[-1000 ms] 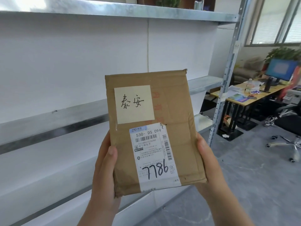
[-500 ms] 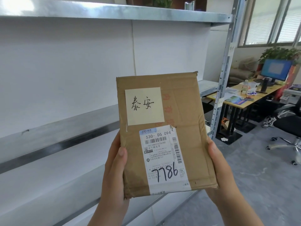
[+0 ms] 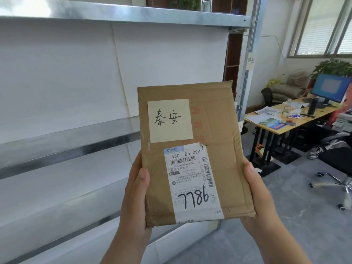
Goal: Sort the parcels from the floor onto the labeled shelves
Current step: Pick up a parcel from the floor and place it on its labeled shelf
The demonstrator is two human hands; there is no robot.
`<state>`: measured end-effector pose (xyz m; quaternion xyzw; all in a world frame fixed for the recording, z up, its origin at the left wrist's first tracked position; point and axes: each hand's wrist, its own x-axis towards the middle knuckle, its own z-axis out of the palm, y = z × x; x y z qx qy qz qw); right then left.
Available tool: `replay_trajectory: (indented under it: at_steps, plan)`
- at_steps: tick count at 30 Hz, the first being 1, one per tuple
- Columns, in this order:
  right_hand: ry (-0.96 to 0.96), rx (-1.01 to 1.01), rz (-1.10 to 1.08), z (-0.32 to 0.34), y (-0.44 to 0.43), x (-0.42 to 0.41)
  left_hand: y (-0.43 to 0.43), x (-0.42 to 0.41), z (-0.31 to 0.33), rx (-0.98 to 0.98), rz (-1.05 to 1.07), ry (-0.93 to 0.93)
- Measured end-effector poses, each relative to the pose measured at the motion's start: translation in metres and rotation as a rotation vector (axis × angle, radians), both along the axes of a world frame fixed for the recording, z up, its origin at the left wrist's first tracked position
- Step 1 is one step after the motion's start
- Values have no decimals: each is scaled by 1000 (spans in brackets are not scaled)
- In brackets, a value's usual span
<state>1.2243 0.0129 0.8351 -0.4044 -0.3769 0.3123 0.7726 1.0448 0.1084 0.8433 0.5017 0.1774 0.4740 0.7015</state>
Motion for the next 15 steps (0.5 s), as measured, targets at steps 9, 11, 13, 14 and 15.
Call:
replay_trajectory:
  at_steps: [9, 11, 13, 14, 15]
  plan:
    - [82, -26, 14, -13, 22, 79, 18, 77, -9, -14, 25, 32]
    - [90, -18, 17, -16, 34, 94, 29, 92, -13, -6, 34, 28]
    - [88, -23, 12, -20, 47, 109, 42, 106, -16, -6, 29, 26]
    - [79, -28, 19, -20, 54, 115, 49, 113, -17, -11, 29, 30]
    - [70, -30, 30, -21, 60, 123, 54, 120, -18, -18, 36, 35]
